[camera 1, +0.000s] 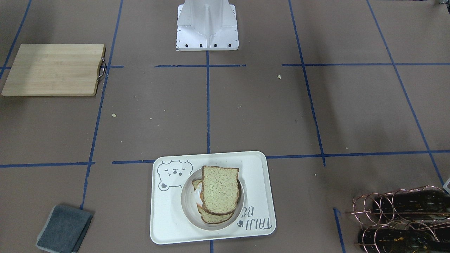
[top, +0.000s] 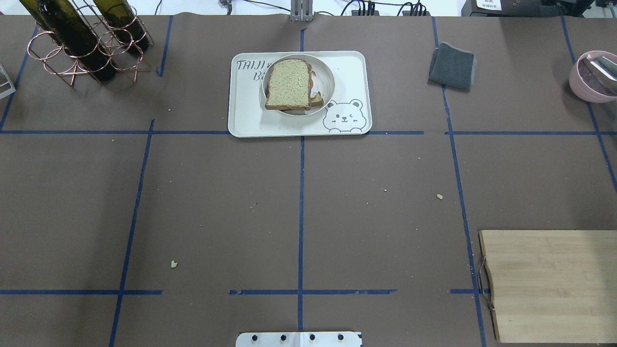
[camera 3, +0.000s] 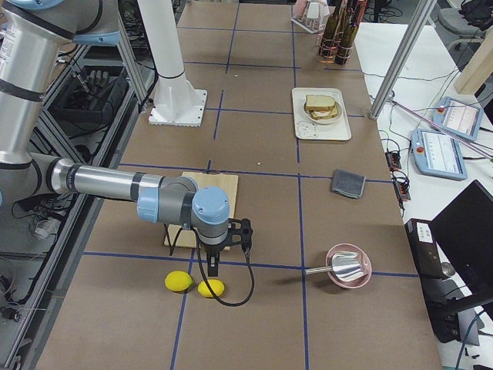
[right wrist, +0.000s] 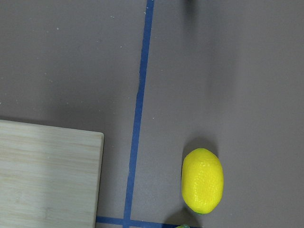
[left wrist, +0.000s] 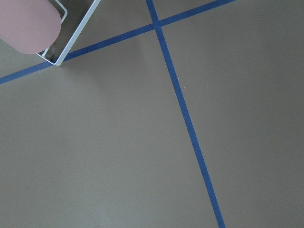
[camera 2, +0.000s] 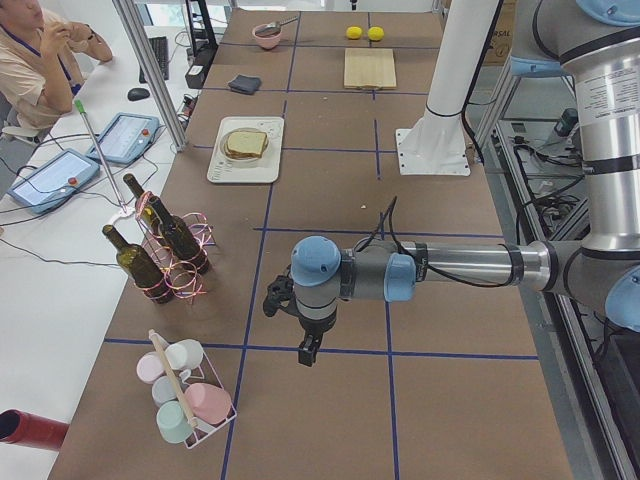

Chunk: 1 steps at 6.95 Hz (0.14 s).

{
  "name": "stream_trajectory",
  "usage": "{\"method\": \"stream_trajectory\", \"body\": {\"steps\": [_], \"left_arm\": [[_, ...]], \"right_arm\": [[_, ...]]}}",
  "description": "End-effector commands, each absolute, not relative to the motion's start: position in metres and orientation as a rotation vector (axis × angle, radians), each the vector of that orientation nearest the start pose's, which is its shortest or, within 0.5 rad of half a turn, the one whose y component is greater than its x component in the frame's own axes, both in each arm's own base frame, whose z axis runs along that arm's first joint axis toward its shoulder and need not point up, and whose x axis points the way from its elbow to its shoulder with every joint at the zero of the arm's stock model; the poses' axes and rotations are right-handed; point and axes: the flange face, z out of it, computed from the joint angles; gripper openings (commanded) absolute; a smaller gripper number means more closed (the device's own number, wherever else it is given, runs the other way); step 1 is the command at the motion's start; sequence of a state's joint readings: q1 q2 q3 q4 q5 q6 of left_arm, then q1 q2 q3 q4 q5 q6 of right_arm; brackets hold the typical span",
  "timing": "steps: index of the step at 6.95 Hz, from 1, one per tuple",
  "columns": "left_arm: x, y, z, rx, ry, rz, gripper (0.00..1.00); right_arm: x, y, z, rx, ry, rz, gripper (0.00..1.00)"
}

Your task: Make sandwich and place on tray

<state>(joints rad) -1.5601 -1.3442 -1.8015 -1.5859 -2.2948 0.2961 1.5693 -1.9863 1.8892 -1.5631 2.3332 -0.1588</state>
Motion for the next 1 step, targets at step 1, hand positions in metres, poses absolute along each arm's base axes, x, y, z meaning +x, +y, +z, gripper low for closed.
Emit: {"method": "stream_trajectory", "body": {"steps": [1], "left_arm": [[-0.063, -0.3988, 0.6491, 0.119, 0.717, 0.299, 1.0]], "right_arm": [[0.0639, -0.311, 0.6701, -0.026, -0.768, -0.119, 1.0]]}}
